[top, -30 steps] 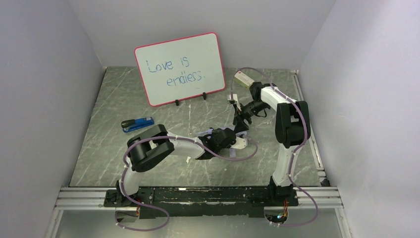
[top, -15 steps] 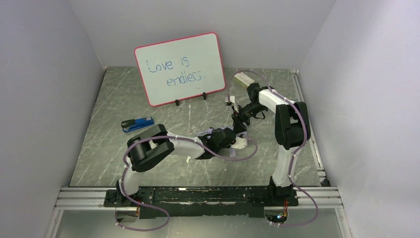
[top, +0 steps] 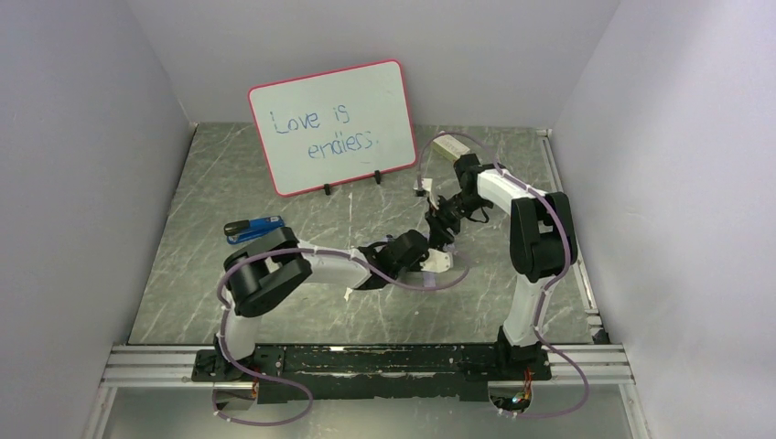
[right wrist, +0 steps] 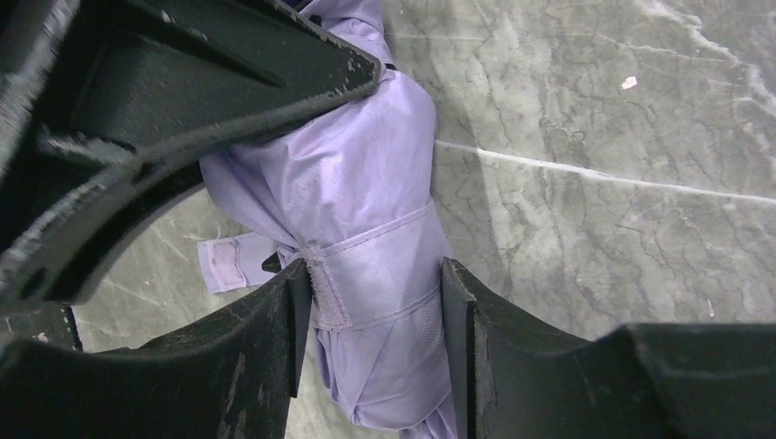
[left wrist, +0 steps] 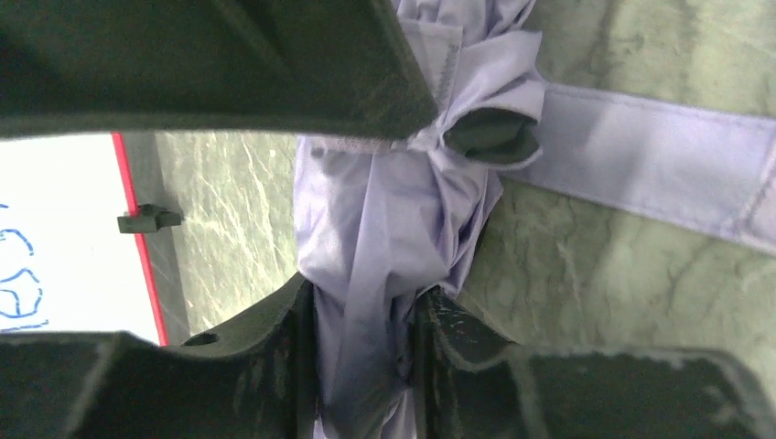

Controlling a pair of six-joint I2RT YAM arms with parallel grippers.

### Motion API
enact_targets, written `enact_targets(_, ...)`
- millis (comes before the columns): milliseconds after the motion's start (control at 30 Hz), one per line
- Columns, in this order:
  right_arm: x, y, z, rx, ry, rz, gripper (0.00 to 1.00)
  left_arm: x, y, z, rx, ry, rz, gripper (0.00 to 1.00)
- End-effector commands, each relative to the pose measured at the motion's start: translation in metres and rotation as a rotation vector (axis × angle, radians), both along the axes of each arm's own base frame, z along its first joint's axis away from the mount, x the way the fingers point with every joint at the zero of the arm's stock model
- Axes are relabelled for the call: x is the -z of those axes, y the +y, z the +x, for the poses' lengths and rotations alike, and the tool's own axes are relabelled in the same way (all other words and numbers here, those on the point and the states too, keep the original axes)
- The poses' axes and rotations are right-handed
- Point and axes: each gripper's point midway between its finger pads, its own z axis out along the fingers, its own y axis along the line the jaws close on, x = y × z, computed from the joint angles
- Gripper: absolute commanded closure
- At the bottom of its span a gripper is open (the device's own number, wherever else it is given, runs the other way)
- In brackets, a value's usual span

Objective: Put away the umbrella

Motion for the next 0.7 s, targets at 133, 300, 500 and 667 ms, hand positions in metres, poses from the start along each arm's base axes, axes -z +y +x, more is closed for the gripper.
enact_targets(133, 0.042, -0.034, 0.029, 0.03, -0.128, -0.224, 0.76, -0.037, 0.007, -0.045, 0.117, 0.17, -0.124, 0.16)
enact_targets(300, 0.042, -0.037, 0.032, 0.042, -0.162, -0.242, 0.76, -0.097, 0.009, -0.067, 0.213, 0.196, -0.356, 0.14)
enact_targets(500, 0.041, -0.039, 0.038, 0.058, -0.21, -0.257, 0.77, -0.176, 0.057, -0.032, 0.183, 0.327, -0.799, 0.18)
enact_targets(667, 0.04, -0.04, 0.042, 0.056, -0.255, -0.28, 0.77, -0.19, 0.083, 0.011, 0.139, 0.407, -0.929, 0.17)
